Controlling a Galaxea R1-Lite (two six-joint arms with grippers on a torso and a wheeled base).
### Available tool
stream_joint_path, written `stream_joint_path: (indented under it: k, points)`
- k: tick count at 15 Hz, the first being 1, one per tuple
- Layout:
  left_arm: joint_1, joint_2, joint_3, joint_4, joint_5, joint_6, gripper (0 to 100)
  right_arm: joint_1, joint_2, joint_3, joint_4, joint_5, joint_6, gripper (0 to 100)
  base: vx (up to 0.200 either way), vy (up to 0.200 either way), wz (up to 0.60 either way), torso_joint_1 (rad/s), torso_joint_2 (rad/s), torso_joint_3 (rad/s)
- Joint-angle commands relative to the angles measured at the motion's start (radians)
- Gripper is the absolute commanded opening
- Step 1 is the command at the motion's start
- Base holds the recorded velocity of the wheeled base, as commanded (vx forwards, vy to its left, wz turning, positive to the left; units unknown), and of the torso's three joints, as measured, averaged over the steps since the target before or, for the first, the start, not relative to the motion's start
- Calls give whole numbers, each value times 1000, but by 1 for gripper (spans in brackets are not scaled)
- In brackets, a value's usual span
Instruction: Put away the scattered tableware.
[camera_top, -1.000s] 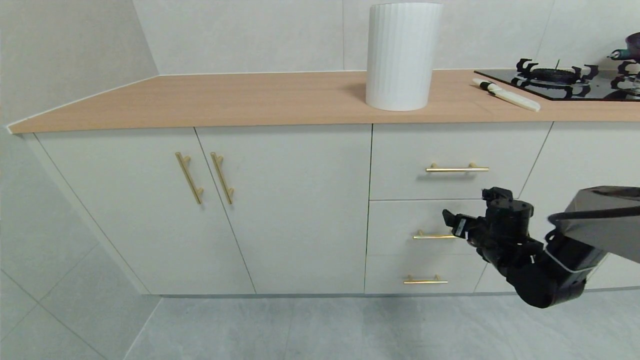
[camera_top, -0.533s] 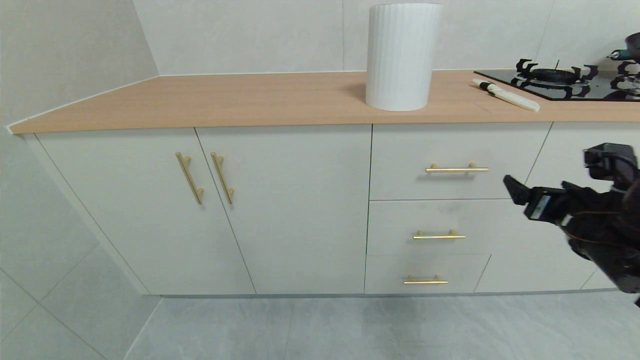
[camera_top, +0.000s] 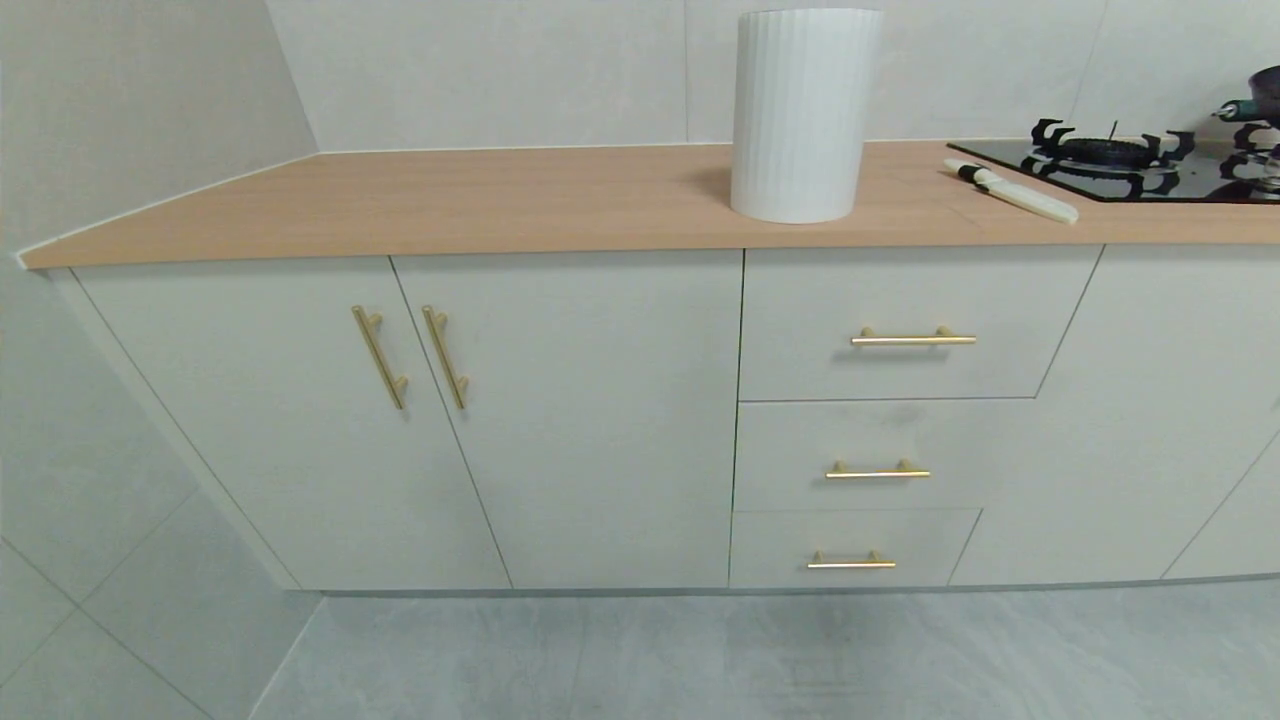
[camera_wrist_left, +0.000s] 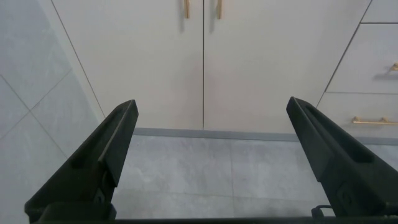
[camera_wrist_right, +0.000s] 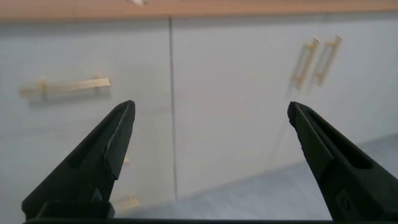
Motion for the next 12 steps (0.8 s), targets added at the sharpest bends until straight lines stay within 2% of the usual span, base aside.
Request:
stream_joint_path:
  k: [1, 2, 3, 6, 9, 12]
  points:
    - [1, 0, 0, -1, 1, 0, 100, -36, -491, -80, 518, 85, -8, 100, 0, 0, 0, 0, 0, 0]
    - [1, 0, 0, -1, 1, 0, 100, -35, -556, -84, 600, 92, -8, 100, 0, 0, 0, 0, 0, 0]
    - [1, 0, 0, -1, 1, 0, 100, -33, -599, -80, 626, 103, -8, 100, 0, 0, 0, 0, 0, 0]
    - [1, 0, 0, -1, 1, 0, 100, -1, -680, -21, 632, 175, 9, 100, 0, 0, 0, 0, 0, 0]
    - [1, 0, 0, -1, 1, 0, 100, 7, -738, 51, 632, 161, 10, 100, 0, 0, 0, 0, 0, 0]
    - [1, 0, 0, -1, 1, 0, 100, -26, -813, 117, 647, 129, 10, 100, 0, 0, 0, 0, 0, 0]
